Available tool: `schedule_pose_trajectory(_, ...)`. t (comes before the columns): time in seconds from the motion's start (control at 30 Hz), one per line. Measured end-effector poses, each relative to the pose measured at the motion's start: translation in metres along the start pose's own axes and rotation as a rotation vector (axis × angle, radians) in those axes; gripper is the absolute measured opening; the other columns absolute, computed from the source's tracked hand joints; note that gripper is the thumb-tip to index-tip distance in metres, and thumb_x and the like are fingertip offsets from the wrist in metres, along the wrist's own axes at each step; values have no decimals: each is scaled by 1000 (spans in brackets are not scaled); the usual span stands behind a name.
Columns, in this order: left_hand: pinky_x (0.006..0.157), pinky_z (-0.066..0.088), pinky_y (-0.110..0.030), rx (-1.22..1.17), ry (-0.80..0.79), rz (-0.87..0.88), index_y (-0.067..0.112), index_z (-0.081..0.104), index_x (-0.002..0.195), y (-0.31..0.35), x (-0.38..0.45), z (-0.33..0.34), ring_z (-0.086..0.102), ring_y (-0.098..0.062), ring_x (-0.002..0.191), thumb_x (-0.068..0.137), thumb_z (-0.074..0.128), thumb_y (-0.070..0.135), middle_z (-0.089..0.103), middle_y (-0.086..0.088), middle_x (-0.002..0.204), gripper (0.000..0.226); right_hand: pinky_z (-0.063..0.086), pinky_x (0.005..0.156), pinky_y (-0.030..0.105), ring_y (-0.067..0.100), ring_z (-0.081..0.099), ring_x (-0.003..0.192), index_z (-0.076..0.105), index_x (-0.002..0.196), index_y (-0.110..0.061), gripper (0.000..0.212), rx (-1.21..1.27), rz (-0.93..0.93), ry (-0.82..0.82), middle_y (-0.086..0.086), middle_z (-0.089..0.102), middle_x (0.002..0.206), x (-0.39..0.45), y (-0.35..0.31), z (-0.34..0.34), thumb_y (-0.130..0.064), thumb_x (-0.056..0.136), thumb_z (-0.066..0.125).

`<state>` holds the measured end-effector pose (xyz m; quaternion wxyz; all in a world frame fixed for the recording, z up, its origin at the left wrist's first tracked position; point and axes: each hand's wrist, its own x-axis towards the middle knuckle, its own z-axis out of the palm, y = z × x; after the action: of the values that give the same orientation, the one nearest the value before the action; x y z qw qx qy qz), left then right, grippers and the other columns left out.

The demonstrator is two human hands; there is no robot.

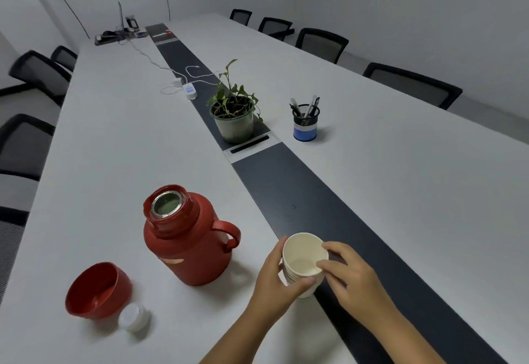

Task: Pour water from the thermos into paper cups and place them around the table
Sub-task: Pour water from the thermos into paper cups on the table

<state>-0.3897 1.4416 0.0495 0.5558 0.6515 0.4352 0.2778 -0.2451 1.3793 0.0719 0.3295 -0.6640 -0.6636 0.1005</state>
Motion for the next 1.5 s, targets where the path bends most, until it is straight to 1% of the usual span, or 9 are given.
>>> schedule_pose_trajectory(0.17,93,44,-16,-4,1,8,41,47,113,-2,0,0,50,2,113,54,73,43,56,23,118,64,40,95,20,16,47,115,72,84,-7,15,119,36,-48,11,49,128,-3,11,2,2,74,67)
schedule_pose_trajectory(0.3,93,44,-17,4,-4,1,39,47,113,-3,-2,-2,50,0,113,58,72,30,55,18,120,62,26,90,-5,6,40,118,69,85,-8,12,205,78,-93,-9,33,129,-4,11,4,-1,81,60)
schedule_pose_trajectory(0.47,89,44,-8,34,-44,-29,43,42,113,-5,-3,-7,49,-1,113,58,71,36,49,20,121,62,36,91,9,-8,32,120,43,79,-56,44,411,142,-74,-28,19,136,0,1,-9,-13,88,49)
schedule_pose_trajectory(0.57,82,42,-2,54,-46,-25,49,40,107,-2,-3,-6,49,1,111,59,69,36,47,27,117,58,48,82,14,-1,36,119,44,70,-48,43,410,181,46,-27,25,134,3,0,-18,-13,77,67)
schedule_pose_trajectory(0.7,101,38,-20,87,-33,-35,48,35,114,1,-5,-6,43,-3,120,61,72,37,41,25,124,65,52,81,23,12,42,119,41,63,-30,46,418,202,208,-17,38,130,3,-2,-24,-3,61,77)
schedule_pose_trajectory(0.87,103,31,-21,176,133,-49,26,25,139,3,-40,-21,32,0,122,78,69,30,28,20,130,75,54,69,15,12,49,111,41,83,-53,70,668,172,259,-23,48,114,-14,-23,-38,-2,56,82)
schedule_pose_trajectory(1.13,94,22,3,424,420,-171,17,56,117,-72,-233,-67,44,-5,118,85,61,15,43,22,120,32,42,85,8,-11,46,102,39,104,-49,77,743,105,-258,-26,45,111,-68,-104,41,-31,40,77)
schedule_pose_trajectory(1.4,86,50,-32,650,744,-560,3,69,96,-125,-401,-97,60,-35,108,94,24,47,66,-15,111,63,29,84,-4,-22,36,108,31,108,-46,84,649,-59,-777,-29,38,117,-153,-196,147,-11,54,85)
schedule_pose_trajectory(1.5,114,9,-33,639,802,-715,11,47,131,-143,-427,-101,19,-25,141,93,37,42,32,-10,148,49,27,82,-7,-16,38,108,31,108,-45,84,641,-96,-806,-28,39,116,-170,-225,172,-10,54,84)
